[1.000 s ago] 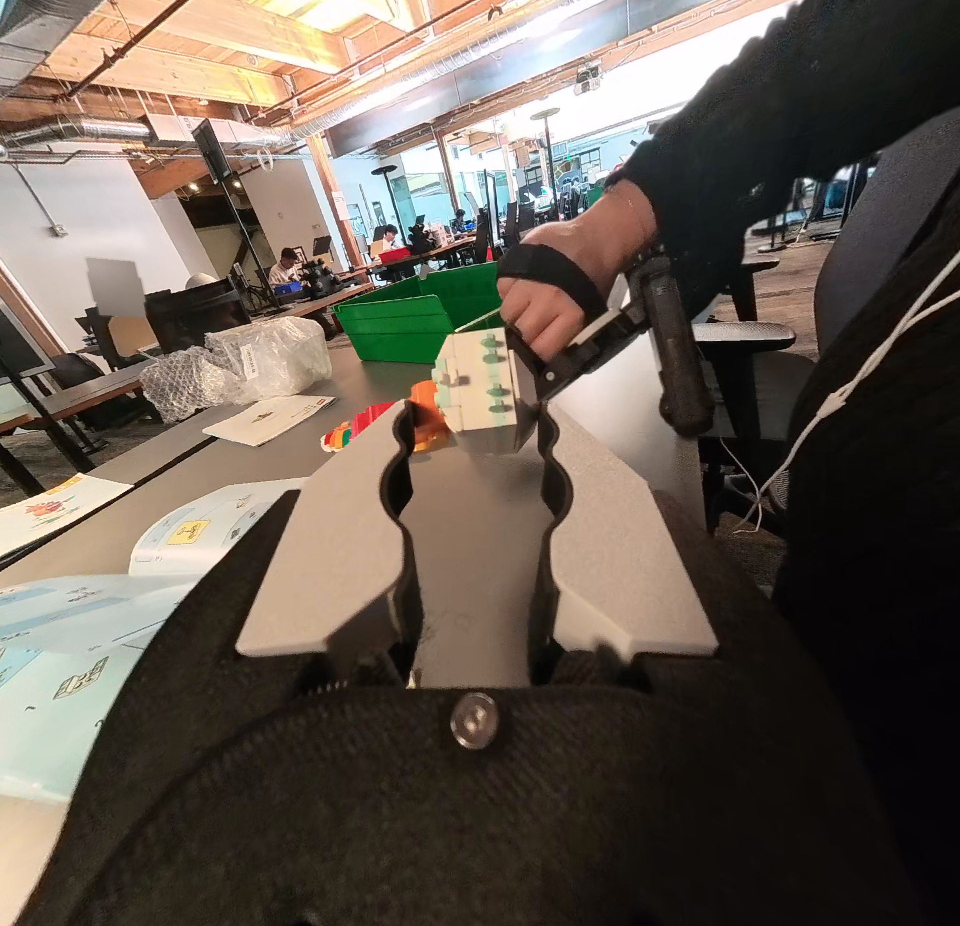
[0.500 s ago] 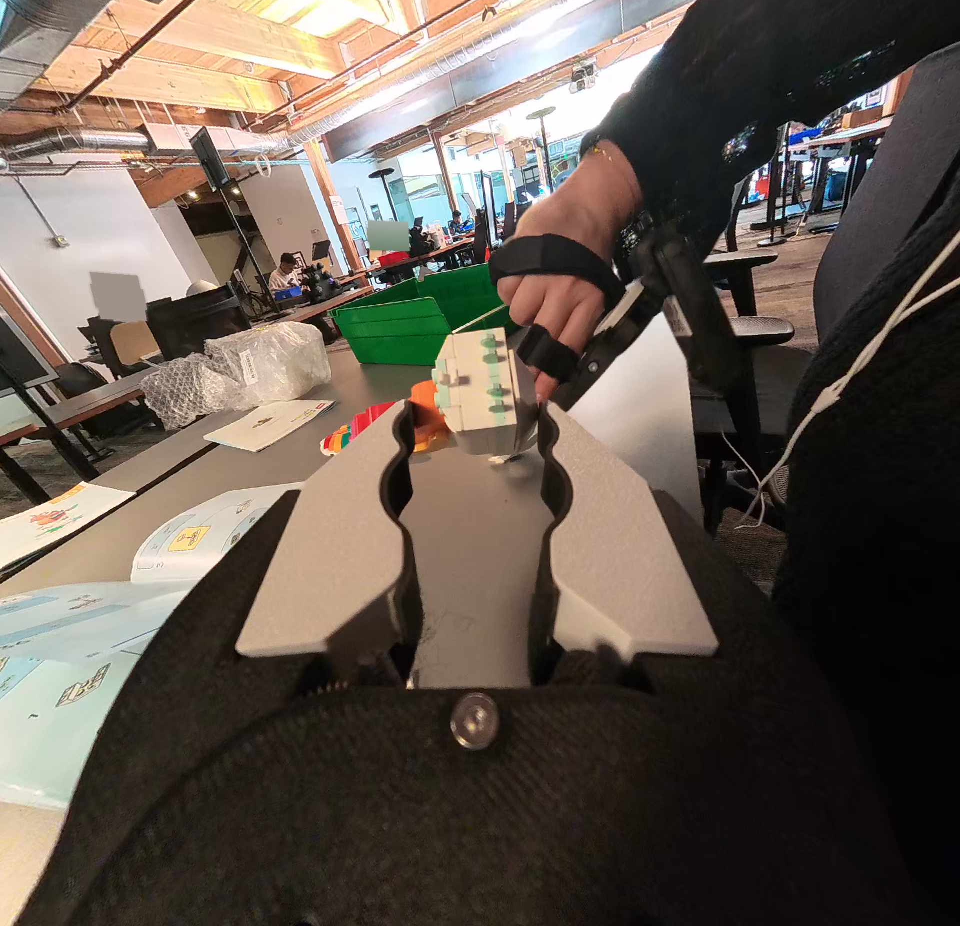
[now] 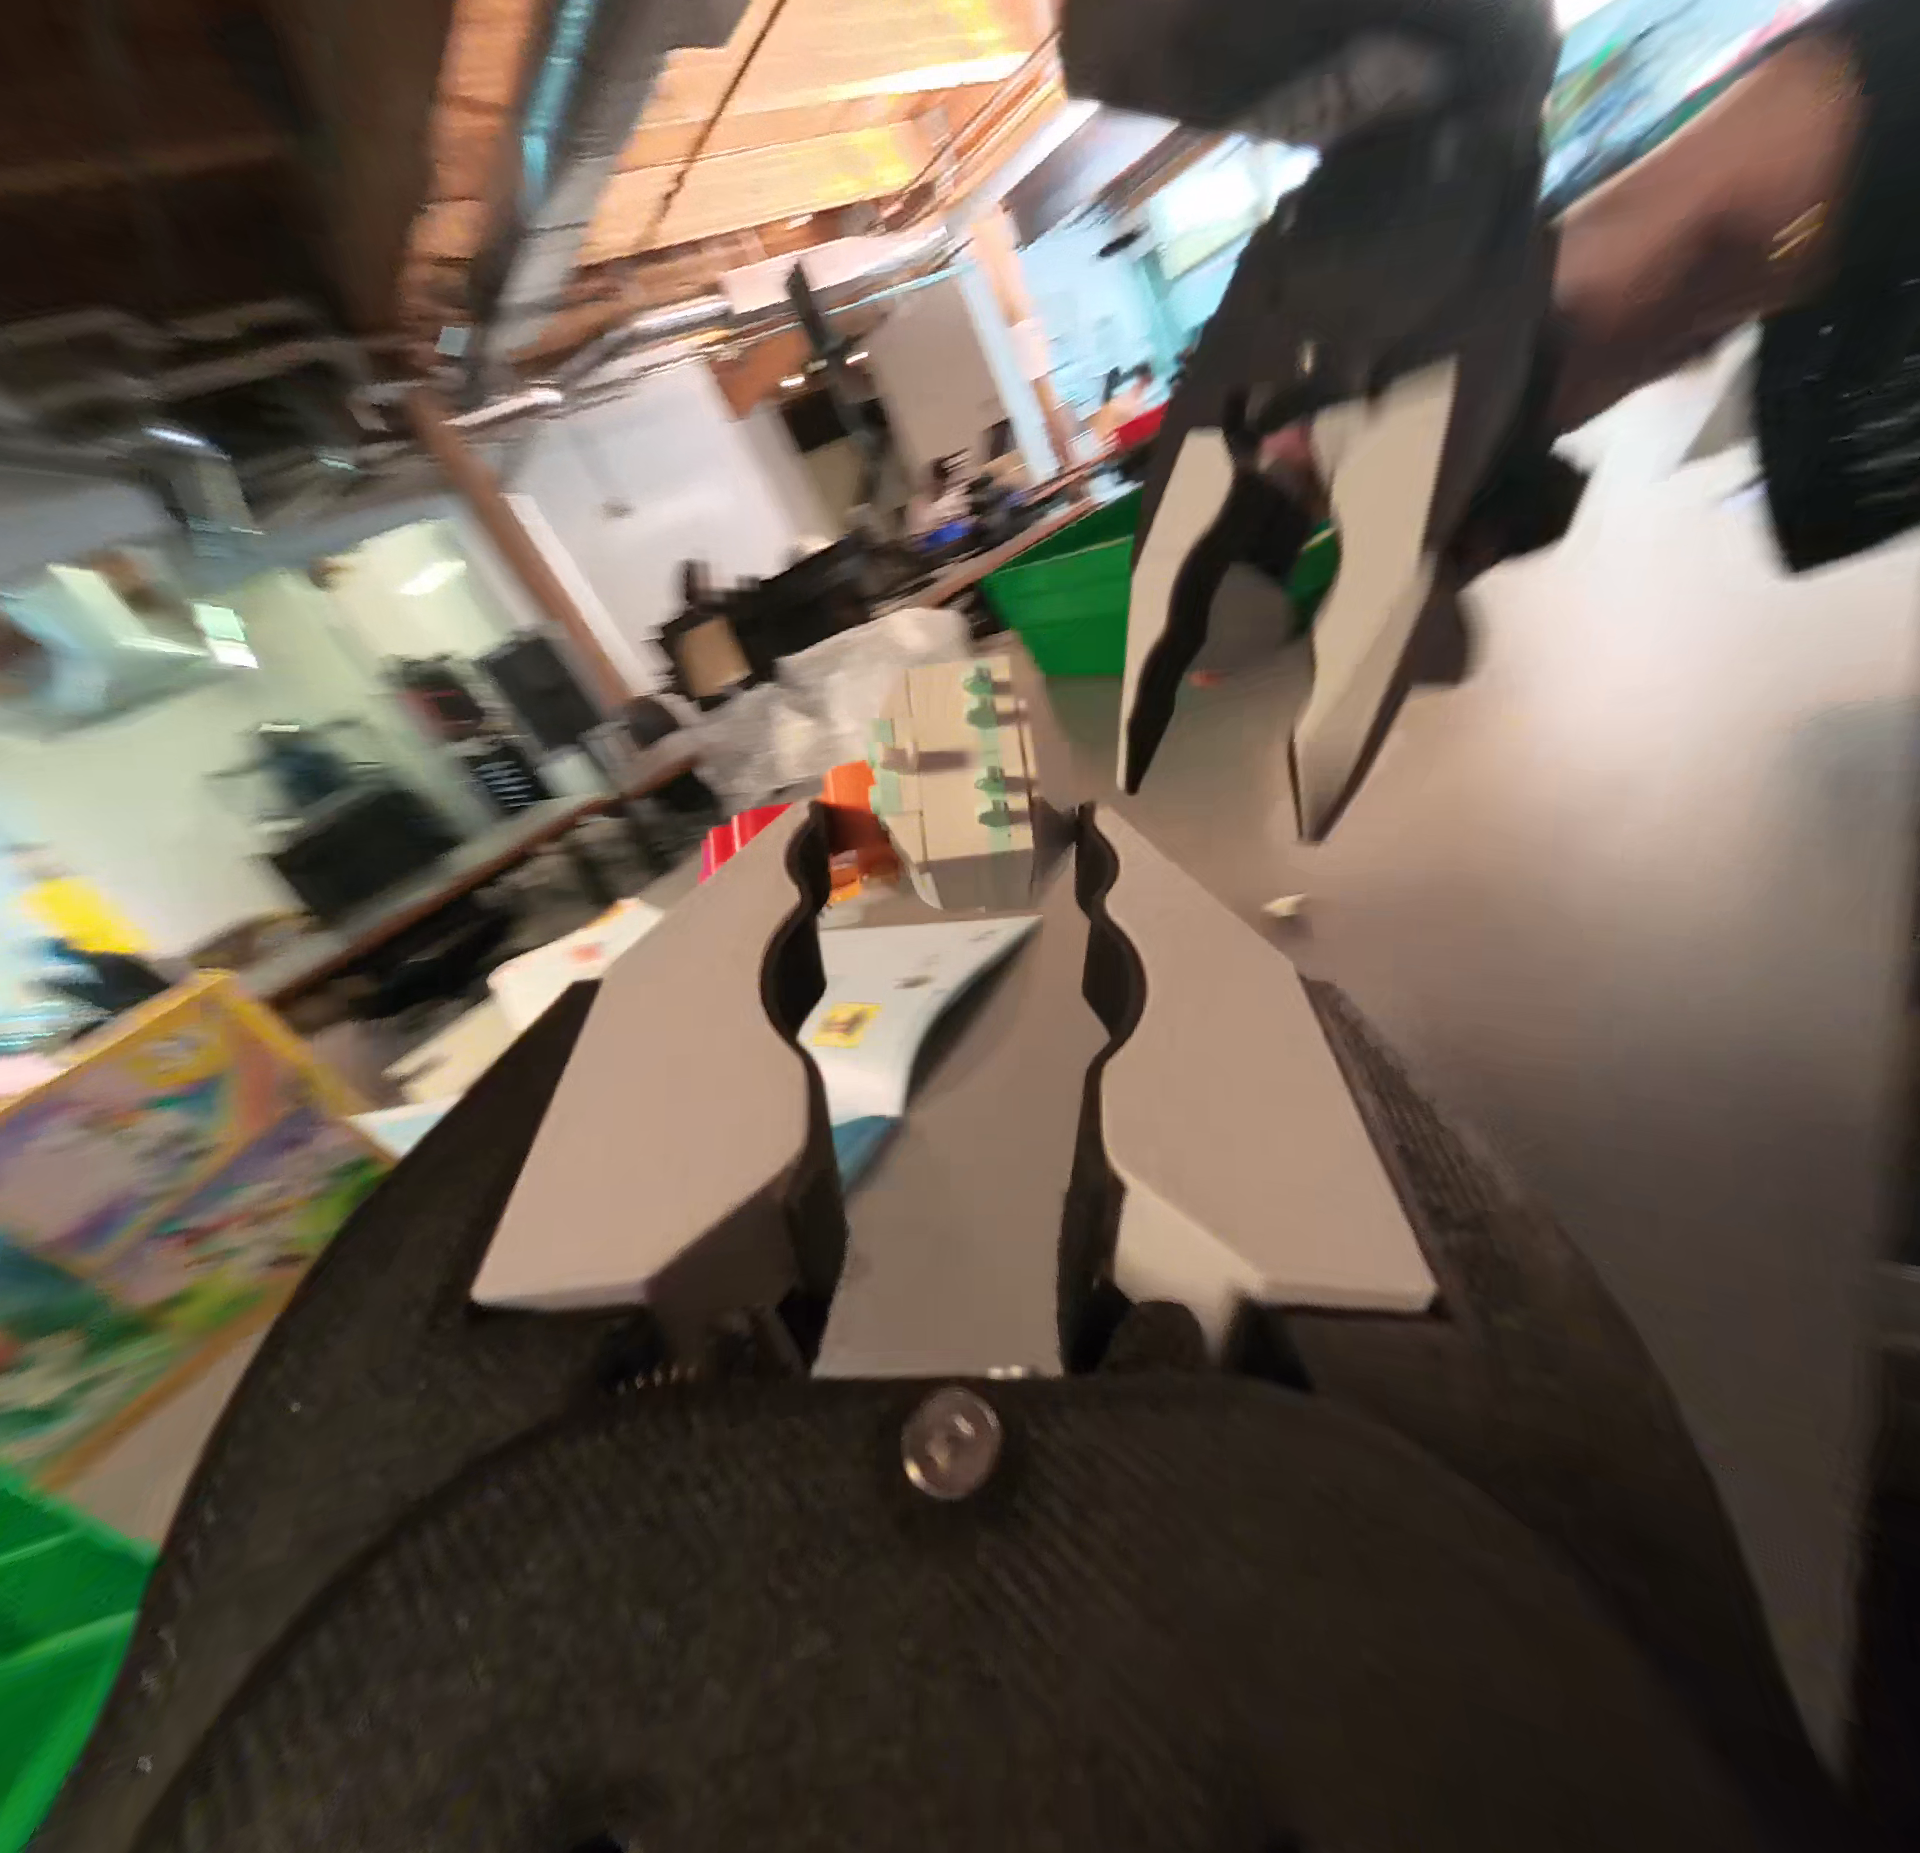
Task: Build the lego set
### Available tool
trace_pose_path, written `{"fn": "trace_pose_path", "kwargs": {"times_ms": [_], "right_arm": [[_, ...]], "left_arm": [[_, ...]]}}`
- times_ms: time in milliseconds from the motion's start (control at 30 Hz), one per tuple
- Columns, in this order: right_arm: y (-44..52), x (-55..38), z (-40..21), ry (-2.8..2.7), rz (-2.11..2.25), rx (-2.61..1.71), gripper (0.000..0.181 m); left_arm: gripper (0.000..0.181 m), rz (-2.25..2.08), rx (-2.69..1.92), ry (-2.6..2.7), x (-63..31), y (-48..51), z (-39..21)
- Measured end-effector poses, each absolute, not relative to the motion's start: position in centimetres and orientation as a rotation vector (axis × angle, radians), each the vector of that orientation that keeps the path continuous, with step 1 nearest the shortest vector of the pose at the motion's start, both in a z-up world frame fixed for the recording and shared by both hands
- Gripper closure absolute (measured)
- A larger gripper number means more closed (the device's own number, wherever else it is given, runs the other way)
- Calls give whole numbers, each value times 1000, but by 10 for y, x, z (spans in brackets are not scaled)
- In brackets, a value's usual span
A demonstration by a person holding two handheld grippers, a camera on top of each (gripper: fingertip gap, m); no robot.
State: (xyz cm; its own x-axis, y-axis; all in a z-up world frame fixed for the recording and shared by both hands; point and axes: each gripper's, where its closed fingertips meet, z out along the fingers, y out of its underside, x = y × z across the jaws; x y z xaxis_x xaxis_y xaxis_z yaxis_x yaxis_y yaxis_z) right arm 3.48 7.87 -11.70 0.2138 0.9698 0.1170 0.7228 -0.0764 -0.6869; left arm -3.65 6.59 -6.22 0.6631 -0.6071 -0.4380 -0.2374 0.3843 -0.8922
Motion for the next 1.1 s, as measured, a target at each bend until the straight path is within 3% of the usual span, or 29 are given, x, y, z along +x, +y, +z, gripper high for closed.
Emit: {"fn": "trace_pose_path", "kwargs": {"times_ms": [100,300,367,600,833,1100], "right_arm": [[61,-6,-73,-1236,1026,-1827,118],[48,-33,-60,-1104,1338,-1879,79],[50,-36,-63,-1133,1311,-1876,80],[48,-38,-71,-1222,1337,-1887,110],[51,-27,-80,-1373,1268,-1842,111],[53,-10,-78,-1506,1218,-1690,112]], "left_arm": [[134,-153,-1165,883,-31,67,-64],[134,32,-1099,934,-24,64,-67],[134,37,-1080,940,-21,61,-66],[134,22,-1051,950,-16,57,-65],[135,-295,-1045,952,-9,39,-61],[106,-835,-1153,641,-51,49,-37]]}}
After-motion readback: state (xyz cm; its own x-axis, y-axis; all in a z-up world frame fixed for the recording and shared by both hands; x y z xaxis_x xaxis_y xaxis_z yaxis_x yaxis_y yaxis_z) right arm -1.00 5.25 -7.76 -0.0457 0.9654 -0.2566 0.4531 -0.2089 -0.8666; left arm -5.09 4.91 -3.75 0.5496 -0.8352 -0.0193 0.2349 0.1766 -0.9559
